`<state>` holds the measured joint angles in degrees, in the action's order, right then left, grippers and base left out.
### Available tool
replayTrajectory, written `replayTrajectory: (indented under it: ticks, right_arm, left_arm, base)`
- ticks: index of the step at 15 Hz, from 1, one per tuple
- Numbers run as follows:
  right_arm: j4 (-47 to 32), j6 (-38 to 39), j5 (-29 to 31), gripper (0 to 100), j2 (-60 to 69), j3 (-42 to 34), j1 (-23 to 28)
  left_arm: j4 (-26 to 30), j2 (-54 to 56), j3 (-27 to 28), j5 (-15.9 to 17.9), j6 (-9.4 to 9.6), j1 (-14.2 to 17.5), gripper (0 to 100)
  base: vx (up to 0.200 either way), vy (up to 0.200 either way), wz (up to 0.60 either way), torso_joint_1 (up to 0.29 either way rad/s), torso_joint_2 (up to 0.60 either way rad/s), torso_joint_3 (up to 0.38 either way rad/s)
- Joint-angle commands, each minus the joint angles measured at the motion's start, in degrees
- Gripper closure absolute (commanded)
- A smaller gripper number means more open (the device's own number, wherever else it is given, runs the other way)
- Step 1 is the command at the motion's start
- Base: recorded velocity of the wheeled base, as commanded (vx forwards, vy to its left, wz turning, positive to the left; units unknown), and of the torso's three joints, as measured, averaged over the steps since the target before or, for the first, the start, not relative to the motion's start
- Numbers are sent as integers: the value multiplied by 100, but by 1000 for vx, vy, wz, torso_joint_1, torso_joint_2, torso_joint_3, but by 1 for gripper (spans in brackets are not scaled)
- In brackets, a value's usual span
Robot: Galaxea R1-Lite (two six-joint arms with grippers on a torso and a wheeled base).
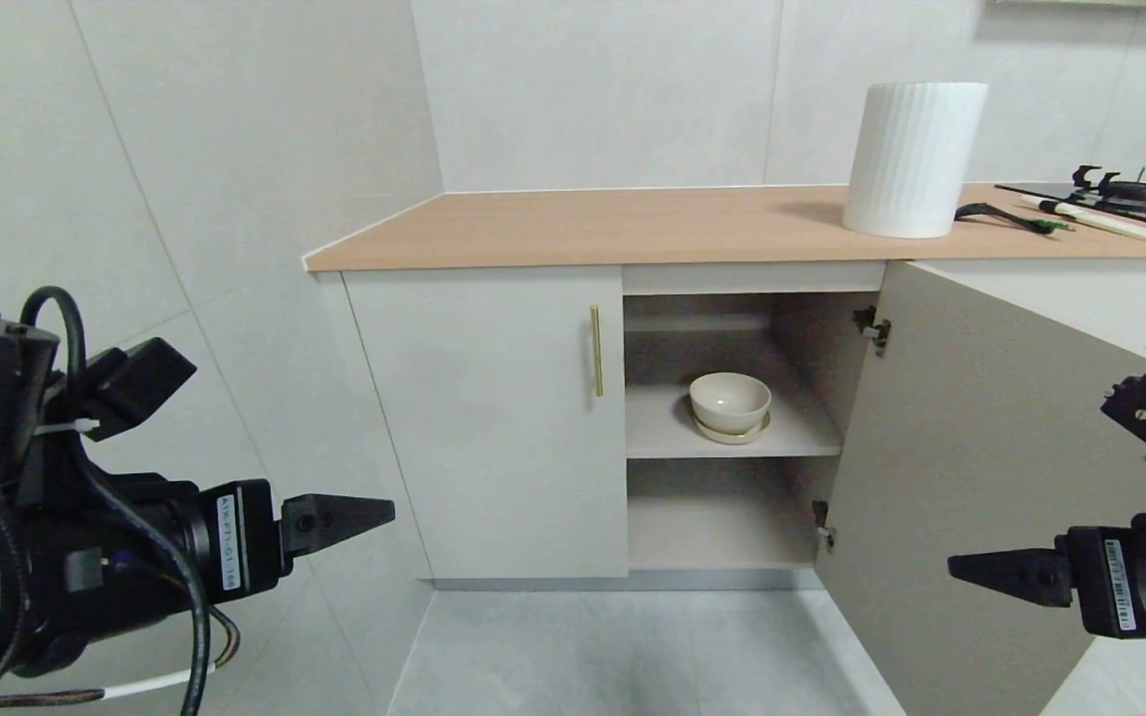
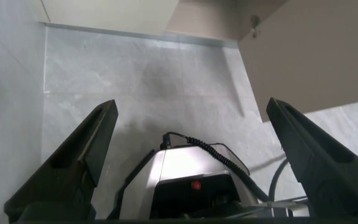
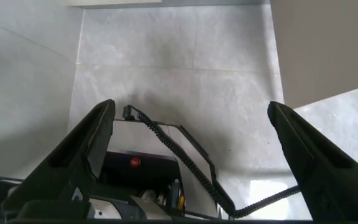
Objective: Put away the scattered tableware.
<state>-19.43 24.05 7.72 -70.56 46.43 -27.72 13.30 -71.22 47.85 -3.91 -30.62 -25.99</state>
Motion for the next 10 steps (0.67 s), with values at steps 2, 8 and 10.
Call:
replayTrajectory:
  ticks: [2, 8, 10]
  right_arm:
    - [1, -76, 2, 0, -2, -91, -14]
    - [-579, -524, -7, 0, 271, -82, -14]
    - [-773, -551, 19, 0, 394, -38, -5]
  left_arm:
    - [-3, -24, -39, -4, 109, -3, 0]
    - [-3, -15, -39, 5, 109, -3, 0]
    - [-3, -6, -56, 5, 109, -3, 0]
  base:
    - [0, -200, 0, 7, 7, 7]
    - [0, -200, 0, 2, 2, 2]
    - [0, -200, 0, 5, 5, 0]
